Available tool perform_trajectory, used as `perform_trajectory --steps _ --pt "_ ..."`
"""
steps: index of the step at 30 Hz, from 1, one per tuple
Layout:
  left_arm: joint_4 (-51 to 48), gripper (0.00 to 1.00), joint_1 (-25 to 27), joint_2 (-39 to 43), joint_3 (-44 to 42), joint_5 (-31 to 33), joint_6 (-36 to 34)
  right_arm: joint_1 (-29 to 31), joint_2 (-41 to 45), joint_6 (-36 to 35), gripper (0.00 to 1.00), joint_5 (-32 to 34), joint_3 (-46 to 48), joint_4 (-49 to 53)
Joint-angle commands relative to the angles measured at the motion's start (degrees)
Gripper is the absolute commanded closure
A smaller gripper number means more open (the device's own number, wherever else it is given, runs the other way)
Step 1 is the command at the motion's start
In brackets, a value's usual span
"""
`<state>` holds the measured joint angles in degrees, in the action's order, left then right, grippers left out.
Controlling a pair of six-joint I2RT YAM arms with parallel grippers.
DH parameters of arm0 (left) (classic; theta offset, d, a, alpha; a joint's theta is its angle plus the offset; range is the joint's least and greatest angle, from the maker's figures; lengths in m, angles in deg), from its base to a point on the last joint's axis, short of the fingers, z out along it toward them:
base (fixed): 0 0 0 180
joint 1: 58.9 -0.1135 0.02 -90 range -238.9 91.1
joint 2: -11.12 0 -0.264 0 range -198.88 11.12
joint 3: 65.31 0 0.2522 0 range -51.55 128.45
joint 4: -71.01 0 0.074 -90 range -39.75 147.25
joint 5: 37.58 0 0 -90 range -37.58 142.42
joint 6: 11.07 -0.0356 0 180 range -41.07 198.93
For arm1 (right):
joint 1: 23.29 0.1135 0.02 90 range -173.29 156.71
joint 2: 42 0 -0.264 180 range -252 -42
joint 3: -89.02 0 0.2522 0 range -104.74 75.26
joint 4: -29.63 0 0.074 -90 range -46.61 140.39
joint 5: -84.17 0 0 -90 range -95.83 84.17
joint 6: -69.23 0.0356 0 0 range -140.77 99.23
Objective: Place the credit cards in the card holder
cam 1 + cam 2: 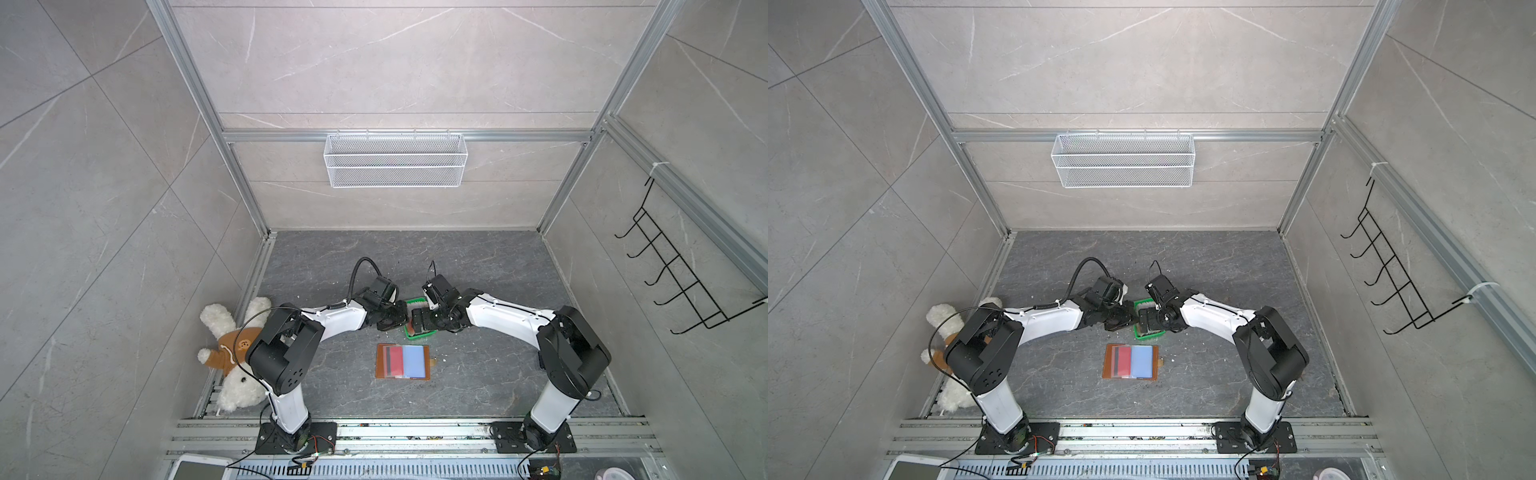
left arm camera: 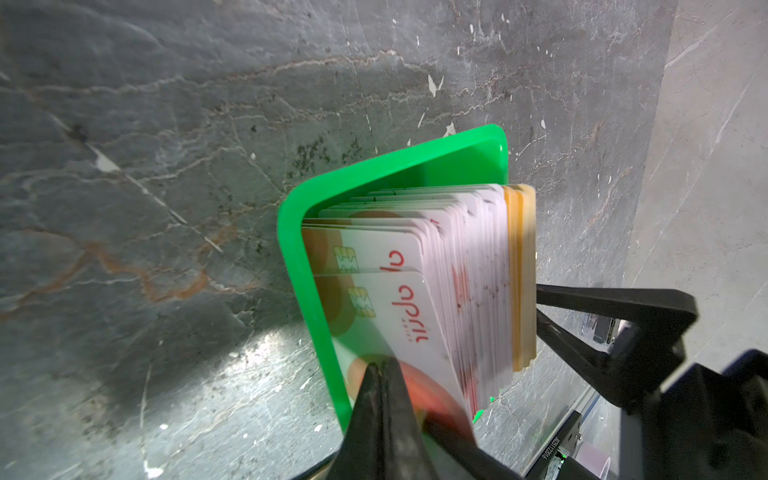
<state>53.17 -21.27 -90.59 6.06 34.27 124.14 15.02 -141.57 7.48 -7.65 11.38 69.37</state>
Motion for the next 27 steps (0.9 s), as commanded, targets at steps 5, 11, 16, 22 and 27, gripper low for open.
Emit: perform_trajectory --steps 5,11,16,22,27 --pt "-0.9 0.99 0.0 -2.6 1.8 -1.3 0.1 -0.1 2.6 -1.7 0.01 3.7 -1.2 3.8" --pt "-0.8 0.94 0.7 -3.5 3.0 -2.3 -0.3 -0.1 3.6 -1.6 0.01 3.0 -1.4 4.1" --pt "-0.3 0.93 0.7 -4.1 3.1 -2.4 0.1 0.4 6.5 0.0 0.06 0.3 -0.6 3.4" --pt "0.1 0.93 0.8 -4.0 2.7 -2.4 0.4 1.3 9.2 5.0 0.28 -3.6 1.7 -0.4" --pt "0.2 0.93 0.8 -3.8 2.3 -2.3 0.5 1.9 7.7 6.4 0.57 -4.1 1.3 -1.7"
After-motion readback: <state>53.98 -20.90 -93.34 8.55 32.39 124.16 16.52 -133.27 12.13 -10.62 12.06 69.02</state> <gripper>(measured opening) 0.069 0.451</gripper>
